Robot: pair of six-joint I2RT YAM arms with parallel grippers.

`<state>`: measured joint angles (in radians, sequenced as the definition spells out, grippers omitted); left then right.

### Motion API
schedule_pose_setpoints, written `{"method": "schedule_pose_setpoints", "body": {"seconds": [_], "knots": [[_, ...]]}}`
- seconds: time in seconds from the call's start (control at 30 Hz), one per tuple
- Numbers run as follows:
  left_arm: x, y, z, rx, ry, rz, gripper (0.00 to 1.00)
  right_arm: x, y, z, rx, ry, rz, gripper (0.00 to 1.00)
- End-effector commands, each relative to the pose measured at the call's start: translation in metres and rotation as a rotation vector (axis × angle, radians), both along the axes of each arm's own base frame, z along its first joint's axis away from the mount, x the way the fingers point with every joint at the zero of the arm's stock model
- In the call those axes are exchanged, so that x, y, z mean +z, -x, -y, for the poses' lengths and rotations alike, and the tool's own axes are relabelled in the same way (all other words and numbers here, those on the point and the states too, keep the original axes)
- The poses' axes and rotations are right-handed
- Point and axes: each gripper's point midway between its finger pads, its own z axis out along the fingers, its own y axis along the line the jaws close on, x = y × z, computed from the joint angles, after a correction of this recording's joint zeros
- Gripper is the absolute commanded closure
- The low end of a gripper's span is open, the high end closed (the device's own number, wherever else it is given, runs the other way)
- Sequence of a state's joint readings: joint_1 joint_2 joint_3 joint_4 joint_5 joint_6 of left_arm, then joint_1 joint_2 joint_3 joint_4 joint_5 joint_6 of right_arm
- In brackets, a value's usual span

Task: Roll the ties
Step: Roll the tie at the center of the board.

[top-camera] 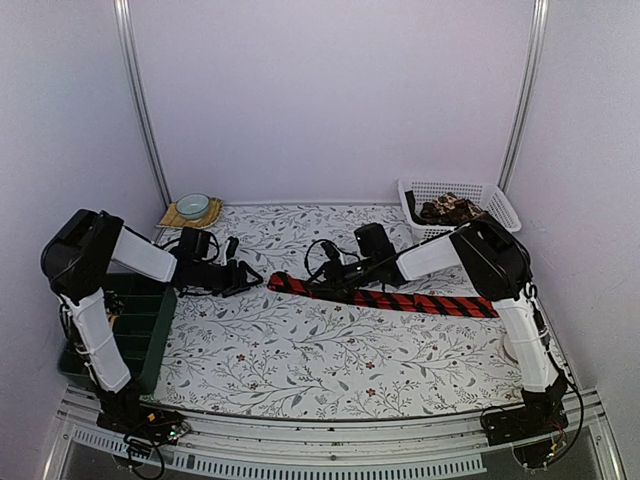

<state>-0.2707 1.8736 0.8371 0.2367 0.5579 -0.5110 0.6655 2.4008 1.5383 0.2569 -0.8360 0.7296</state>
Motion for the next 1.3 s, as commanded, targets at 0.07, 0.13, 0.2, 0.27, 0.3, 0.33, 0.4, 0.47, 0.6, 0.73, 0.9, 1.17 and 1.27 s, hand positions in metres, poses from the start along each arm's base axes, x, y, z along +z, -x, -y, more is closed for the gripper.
{"method": "schedule_pose_setpoints", "body": {"seconds": [0.07,0.13,0.2,0.27,0.3,0.33,0.4,0.47,0.6,0.73,0.9,1.17,1.27], "knots": [[0.001,-0.002,0.023,-0.029,0.035,0.004,0.42,0.003,0.006,0.024,-0.060,0.083,-0.046,0.53],[0.004,-0.002,0.031,-0.042,0.042,0.010,0.42,0.002,0.010,0.028,-0.064,0.090,-0.058,0.53],[0.006,0.000,0.042,-0.063,0.044,0.016,0.42,0.003,0.013,0.035,-0.071,0.089,-0.066,0.53],[0.007,0.002,0.048,-0.071,0.050,0.022,0.42,0.004,0.017,0.040,-0.074,0.091,-0.076,0.53],[0.008,0.001,0.050,-0.073,0.053,0.025,0.42,0.007,0.018,0.040,-0.073,0.088,-0.075,0.53],[0.007,0.002,0.052,-0.076,0.052,0.028,0.42,0.010,0.019,0.041,-0.069,0.086,-0.072,0.53],[0.005,0.001,0.054,-0.075,0.047,0.024,0.42,0.020,0.021,0.040,-0.052,0.071,-0.055,0.53],[0.002,0.000,0.054,-0.072,0.041,0.022,0.42,0.035,0.023,0.038,-0.028,0.042,-0.033,0.53],[0.005,-0.004,0.054,-0.071,0.038,0.035,0.42,0.070,0.022,0.034,-0.009,0.001,0.023,0.52],[0.005,-0.009,0.054,-0.067,0.017,0.037,0.42,0.097,0.012,0.027,-0.024,-0.025,0.066,0.52],[-0.014,-0.010,0.053,-0.061,-0.011,0.003,0.43,0.109,-0.007,0.009,-0.049,-0.052,0.080,0.53],[-0.021,-0.008,0.056,-0.077,-0.052,0.003,0.45,0.083,-0.043,-0.023,-0.103,-0.045,0.039,0.53],[-0.022,-0.008,0.057,-0.085,-0.055,0.003,0.46,0.066,-0.052,-0.030,-0.125,-0.032,0.021,0.54]]}}
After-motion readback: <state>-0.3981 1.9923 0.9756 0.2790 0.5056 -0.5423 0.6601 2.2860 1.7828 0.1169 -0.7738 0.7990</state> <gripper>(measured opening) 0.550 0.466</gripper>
